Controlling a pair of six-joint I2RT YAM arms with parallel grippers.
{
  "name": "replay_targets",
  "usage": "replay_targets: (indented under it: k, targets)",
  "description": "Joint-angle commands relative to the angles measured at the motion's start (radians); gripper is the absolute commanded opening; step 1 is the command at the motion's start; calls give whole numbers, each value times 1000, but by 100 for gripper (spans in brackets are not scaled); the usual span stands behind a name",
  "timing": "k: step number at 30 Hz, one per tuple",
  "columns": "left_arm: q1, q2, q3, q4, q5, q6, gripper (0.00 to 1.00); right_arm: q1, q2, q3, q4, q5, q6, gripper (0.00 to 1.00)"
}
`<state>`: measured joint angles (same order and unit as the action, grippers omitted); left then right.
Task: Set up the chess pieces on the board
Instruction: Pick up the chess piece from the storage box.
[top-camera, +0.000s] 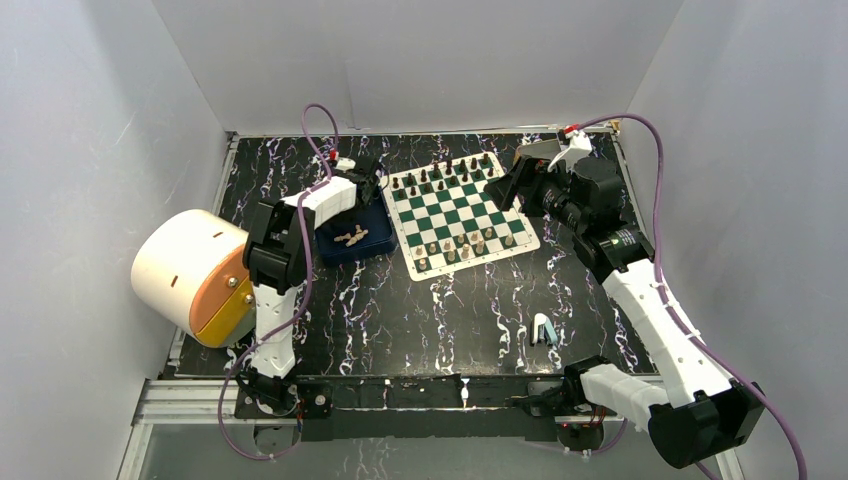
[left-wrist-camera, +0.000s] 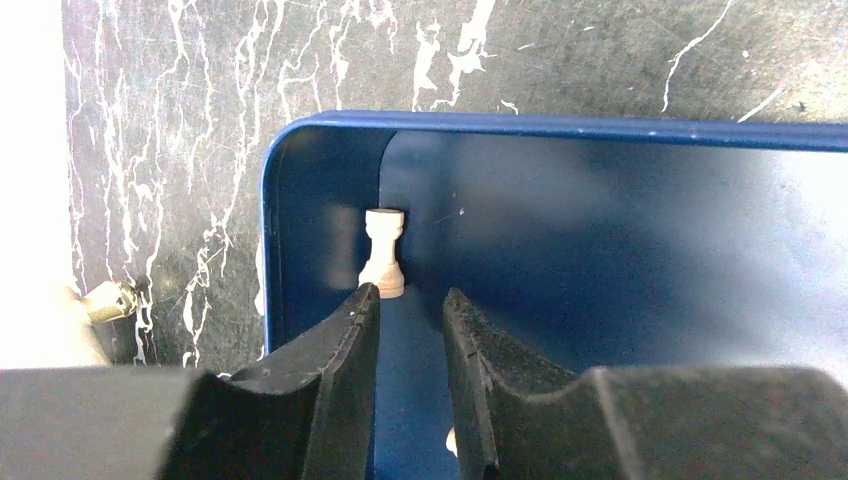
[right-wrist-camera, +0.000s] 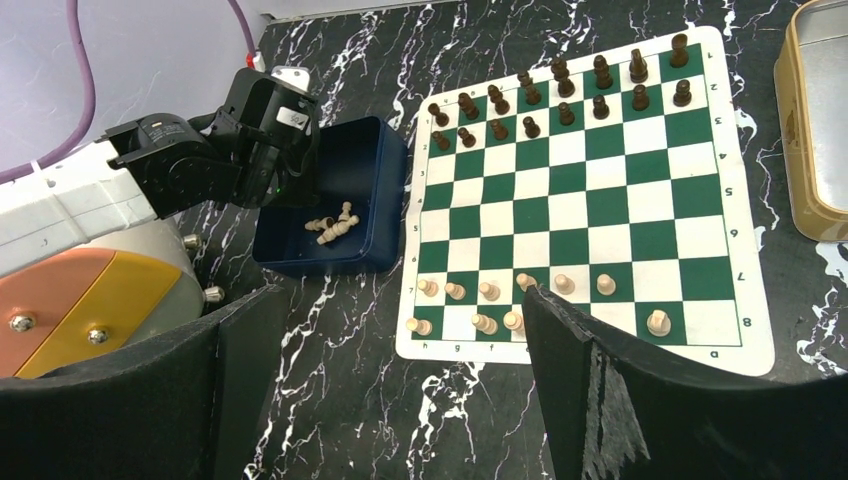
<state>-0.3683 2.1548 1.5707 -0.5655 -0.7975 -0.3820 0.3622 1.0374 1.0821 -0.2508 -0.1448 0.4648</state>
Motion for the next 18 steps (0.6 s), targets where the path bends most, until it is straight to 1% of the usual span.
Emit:
replay_targets:
  k: [1,7,18]
  targets:
    - [13,-20,9,-21,-48,-9,28,-1,-4,-4,67,19,-5,96]
    - [23,-24,9,-24,-45,-6,29,-1,-5,-11,68,27,-6,96]
    - [37,-23,-14,-19,6,-27,29,0,6,-19,77,16,-3,96]
